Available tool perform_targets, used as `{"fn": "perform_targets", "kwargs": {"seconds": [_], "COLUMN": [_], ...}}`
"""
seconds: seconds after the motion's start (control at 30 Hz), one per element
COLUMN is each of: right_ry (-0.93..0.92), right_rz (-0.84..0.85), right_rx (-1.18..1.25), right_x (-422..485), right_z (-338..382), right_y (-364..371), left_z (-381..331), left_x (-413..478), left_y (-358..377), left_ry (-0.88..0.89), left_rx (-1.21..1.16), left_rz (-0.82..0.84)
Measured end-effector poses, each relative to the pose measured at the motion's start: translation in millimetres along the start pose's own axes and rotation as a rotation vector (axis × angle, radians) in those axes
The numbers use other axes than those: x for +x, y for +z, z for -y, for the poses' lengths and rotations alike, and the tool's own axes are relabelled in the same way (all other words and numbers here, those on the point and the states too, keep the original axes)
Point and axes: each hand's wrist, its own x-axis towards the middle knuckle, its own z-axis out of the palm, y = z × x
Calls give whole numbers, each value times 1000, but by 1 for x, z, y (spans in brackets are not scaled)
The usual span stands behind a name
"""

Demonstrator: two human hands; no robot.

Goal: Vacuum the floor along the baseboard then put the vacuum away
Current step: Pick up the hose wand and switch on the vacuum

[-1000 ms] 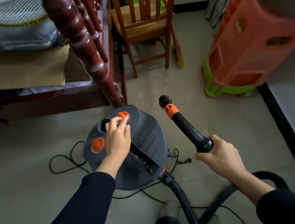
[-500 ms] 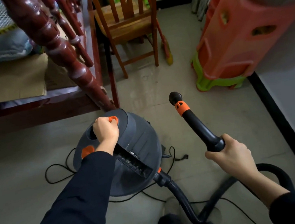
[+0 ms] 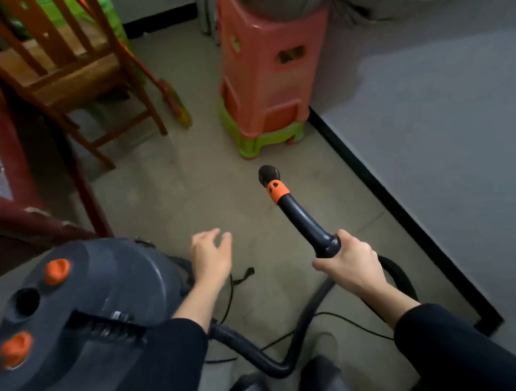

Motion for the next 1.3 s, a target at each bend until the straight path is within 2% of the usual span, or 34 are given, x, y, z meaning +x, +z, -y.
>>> {"fn": "perform_targets", "kwargs": {"seconds": [0.07,0.17,0.27,0.4,0.5,0.6,0.9,1.07,1.3], "right_ry": [25,75,102,138,166,190,242,337,386], "right_rz": [-3,-18,11,81,117,117,146,161,143], "right_rx": [16,83,163,235,223,226,310,408,519], "right_x": [6,19,35,59,74,88,134,181,259], "right_z": [-26,-74,-114,-163,-185,-198,-187,-160,-121], "right_y": [-19,-51,-77,-109,-123,-124,-136,-124,-78], "left_z": [-44,-110,-163,-208,-222,-227,-262,-278,-269], "left_x": [-27,-60,-74,-85,-87,-78,-25,40,148], "left_y": [60,137,187,247,276,295,306,324,344], "left_ry": [-77,-278,-478,-516,-553,-576,-632,-743,-744], "left_rx": [-177,-395,-675,-822,-901,-896,-681,-538,-501], "left_rz": [232,431,553,694,714,757,771,761,772]}}
